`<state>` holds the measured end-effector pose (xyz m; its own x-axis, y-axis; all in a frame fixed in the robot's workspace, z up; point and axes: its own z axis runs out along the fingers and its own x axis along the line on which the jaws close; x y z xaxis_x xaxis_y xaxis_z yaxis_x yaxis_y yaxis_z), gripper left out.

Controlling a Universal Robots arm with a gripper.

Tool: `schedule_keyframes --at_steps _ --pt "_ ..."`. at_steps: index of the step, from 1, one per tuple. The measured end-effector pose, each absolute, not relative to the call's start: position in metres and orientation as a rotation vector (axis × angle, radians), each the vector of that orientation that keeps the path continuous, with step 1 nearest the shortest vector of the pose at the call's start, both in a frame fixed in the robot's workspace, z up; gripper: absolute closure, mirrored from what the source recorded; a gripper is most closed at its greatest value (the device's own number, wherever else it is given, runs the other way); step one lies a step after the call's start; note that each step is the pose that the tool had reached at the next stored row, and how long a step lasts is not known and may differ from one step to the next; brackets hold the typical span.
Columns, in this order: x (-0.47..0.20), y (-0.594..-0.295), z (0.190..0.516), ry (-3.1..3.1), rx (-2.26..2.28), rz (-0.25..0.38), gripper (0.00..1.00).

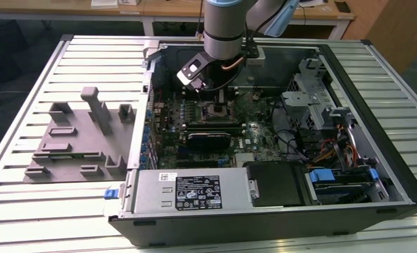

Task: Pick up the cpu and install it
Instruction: 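Place the cpu into insertion slot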

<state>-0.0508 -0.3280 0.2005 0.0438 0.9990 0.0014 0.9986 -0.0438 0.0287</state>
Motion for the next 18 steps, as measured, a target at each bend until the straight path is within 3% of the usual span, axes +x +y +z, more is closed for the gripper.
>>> schedule_keyframes --at_steps 18 --pt "-0.0508 -0.3280 0.1964 2.159 2.255 0.033 0.89"
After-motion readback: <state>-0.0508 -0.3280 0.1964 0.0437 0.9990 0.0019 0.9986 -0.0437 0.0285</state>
